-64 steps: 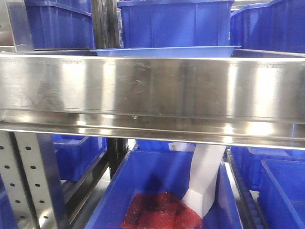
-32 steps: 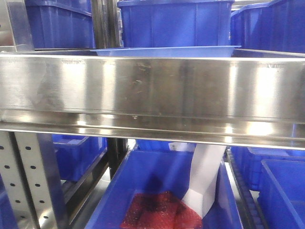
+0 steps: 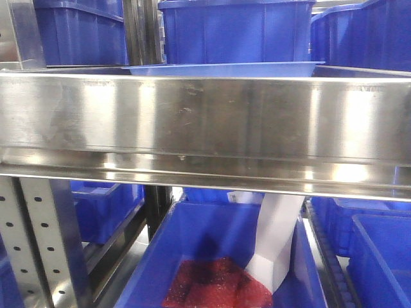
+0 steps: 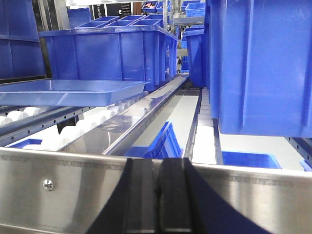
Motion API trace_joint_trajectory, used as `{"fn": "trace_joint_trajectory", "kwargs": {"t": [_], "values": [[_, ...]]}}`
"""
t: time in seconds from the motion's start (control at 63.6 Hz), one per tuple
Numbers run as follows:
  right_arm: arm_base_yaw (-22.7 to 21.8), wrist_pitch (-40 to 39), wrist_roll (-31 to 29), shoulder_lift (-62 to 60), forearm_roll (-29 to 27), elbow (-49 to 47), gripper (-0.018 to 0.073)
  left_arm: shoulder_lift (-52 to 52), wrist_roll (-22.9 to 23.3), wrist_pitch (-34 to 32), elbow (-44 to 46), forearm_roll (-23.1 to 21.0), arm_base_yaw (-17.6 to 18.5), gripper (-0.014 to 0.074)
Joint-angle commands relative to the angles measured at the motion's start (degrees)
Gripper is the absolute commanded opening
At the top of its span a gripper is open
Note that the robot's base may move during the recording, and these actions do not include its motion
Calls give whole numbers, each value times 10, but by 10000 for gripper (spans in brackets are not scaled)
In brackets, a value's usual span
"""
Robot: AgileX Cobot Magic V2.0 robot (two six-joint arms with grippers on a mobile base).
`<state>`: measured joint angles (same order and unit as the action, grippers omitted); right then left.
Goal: Grab blue tray and place on right shelf
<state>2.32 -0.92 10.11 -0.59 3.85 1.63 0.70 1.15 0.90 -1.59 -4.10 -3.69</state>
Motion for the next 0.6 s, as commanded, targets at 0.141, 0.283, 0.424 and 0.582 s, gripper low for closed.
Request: {"fn": "trace_joint_trajectory", "kwargs": {"t": [0.141, 0.283, 0.424, 0.582], "values": [[-3, -55, -4, -12, -2, -13, 56, 7, -2, -56, -17, 1, -2, -49], [-3, -55, -4, -12, -2, -13, 56, 7, -2, -56, -17, 1, -2, -49], [-3, -55, -4, -12, -2, -13, 56, 7, -2, -56, -17, 1, -2, -49], [-3, -55, -4, -12, -2, -13, 56, 7, -2, -56, -17, 1, -2, -49]]}}
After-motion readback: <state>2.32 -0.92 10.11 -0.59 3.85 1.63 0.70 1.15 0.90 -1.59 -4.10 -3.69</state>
